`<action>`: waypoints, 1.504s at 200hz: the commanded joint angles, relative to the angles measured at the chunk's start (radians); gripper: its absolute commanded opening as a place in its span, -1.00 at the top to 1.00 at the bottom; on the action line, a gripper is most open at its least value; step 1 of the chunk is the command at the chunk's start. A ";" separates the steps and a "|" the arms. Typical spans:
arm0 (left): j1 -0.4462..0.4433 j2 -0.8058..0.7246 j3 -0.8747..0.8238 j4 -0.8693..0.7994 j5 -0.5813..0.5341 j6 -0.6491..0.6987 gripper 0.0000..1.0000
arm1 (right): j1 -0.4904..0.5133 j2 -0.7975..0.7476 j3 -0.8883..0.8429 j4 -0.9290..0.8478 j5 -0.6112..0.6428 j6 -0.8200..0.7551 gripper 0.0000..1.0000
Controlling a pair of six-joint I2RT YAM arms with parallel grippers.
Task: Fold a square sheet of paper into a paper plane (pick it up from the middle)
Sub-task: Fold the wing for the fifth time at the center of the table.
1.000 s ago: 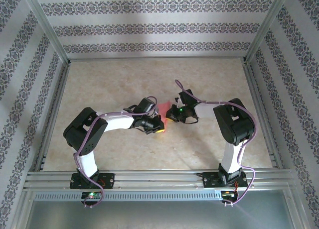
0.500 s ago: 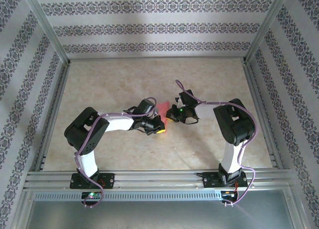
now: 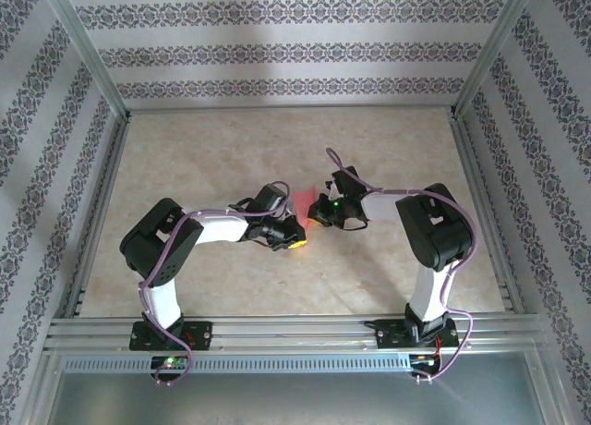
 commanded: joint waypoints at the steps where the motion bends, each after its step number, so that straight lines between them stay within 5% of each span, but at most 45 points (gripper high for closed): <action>1: 0.004 -0.029 -0.016 0.006 0.005 0.006 0.74 | -0.003 0.017 -0.038 -0.078 0.089 0.012 0.79; 52: 0.004 -0.069 -0.008 -0.098 -0.028 0.045 0.59 | -0.003 0.023 -0.036 -0.076 0.087 0.010 0.79; 140: -0.059 -0.065 0.124 -0.346 -0.179 0.056 0.66 | -0.004 0.035 -0.036 -0.075 0.086 0.008 0.79; 301: -0.083 -0.003 0.156 -0.312 -0.124 0.050 0.67 | -0.004 0.039 -0.038 -0.070 0.083 0.007 0.79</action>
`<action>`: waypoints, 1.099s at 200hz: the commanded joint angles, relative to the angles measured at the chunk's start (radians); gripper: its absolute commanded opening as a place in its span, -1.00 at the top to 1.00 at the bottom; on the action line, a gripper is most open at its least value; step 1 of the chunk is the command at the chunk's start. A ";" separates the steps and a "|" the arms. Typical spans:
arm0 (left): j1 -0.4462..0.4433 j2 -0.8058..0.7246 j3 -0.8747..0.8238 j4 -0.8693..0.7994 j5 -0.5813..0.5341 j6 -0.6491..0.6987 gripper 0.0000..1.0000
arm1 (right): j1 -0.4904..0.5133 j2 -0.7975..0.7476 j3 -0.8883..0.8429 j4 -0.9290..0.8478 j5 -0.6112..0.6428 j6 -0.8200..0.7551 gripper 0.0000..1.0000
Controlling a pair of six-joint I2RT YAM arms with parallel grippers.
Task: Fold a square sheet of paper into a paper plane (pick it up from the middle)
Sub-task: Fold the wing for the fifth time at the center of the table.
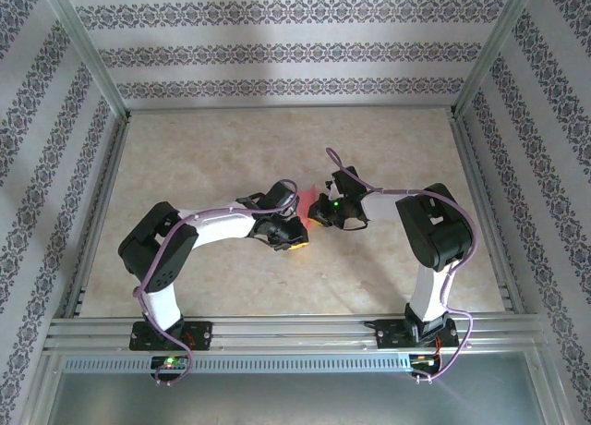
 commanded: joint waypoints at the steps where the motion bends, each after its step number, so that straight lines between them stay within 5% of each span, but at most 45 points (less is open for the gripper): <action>1: -0.016 0.022 0.022 -0.018 0.011 0.012 0.68 | -0.004 0.039 -0.038 -0.069 0.083 0.004 0.79; 220: -0.015 0.061 -0.058 0.185 0.063 -0.014 0.90 | -0.010 0.037 -0.056 -0.056 0.079 0.018 0.79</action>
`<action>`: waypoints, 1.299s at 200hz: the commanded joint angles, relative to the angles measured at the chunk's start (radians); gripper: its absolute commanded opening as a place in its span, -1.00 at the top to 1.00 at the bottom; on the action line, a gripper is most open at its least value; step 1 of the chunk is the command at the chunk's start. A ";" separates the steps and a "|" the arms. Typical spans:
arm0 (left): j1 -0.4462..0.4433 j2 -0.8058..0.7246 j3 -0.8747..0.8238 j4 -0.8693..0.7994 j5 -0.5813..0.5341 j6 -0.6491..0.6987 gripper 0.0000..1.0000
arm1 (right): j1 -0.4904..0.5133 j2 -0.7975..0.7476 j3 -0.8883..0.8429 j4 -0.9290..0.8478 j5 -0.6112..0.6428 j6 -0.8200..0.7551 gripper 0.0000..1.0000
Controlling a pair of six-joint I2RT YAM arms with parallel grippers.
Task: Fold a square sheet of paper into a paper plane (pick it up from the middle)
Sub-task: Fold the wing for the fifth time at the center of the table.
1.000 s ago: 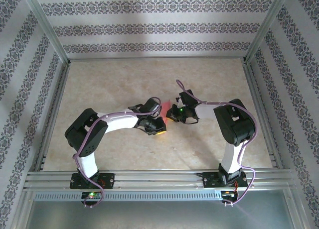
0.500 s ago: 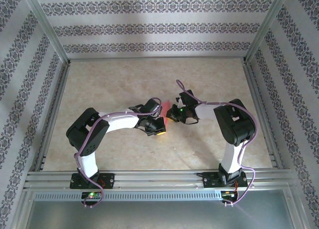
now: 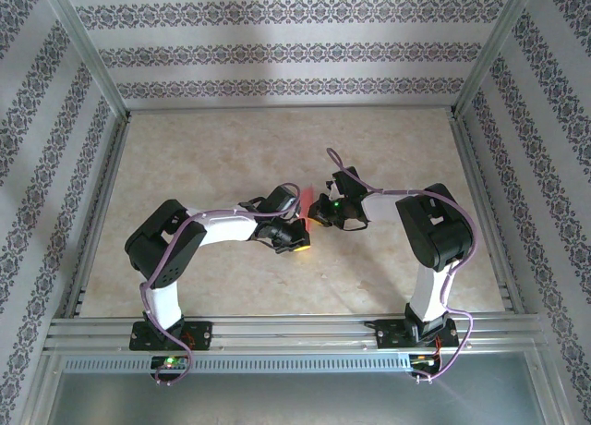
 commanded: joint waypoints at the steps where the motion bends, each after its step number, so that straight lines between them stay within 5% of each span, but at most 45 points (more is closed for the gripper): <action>1: -0.015 0.022 -0.013 0.039 -0.002 -0.013 0.90 | -0.009 0.037 -0.043 -0.083 0.079 0.010 0.79; 136: -0.014 0.055 0.006 -0.016 -0.011 -0.002 0.90 | -0.012 0.036 -0.041 -0.082 0.077 0.008 0.79; 207: 0.041 -0.109 -0.017 -0.120 -0.080 0.065 0.43 | -0.016 0.027 -0.048 -0.076 0.067 0.011 0.79; 260: 0.049 -0.108 0.009 -0.039 -0.100 0.063 0.57 | -0.013 -0.024 -0.074 -0.058 0.048 0.071 0.79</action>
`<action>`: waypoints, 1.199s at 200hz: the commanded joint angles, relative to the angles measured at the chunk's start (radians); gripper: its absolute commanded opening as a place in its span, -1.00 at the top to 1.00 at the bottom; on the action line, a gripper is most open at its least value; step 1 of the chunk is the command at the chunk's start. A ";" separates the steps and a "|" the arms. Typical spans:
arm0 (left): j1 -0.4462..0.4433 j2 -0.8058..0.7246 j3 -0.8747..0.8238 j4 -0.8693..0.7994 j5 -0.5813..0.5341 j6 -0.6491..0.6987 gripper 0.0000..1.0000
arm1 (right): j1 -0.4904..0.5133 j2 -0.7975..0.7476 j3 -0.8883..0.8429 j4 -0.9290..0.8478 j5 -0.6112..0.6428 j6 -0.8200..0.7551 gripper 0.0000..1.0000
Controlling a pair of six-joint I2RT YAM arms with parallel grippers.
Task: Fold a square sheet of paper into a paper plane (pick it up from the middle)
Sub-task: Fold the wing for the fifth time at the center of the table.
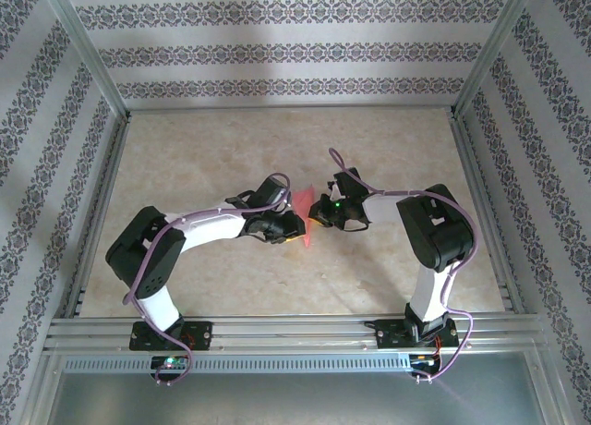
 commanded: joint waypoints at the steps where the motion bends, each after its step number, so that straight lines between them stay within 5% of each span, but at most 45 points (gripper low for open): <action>1: 0.007 0.015 0.018 0.038 -0.015 0.016 0.58 | -0.006 -0.011 -0.050 -0.081 0.055 0.039 0.79; 95: -0.001 0.105 0.010 0.188 0.066 -0.044 0.82 | 0.027 -0.048 -0.119 0.017 0.030 0.238 0.80; 152: -0.012 0.153 0.025 0.111 0.041 -0.026 0.87 | 0.032 -0.045 -0.154 0.096 0.025 0.348 0.80; 240: -0.020 0.203 0.074 -0.024 0.015 0.024 0.90 | 0.009 -0.085 -0.084 0.054 -0.016 0.171 0.75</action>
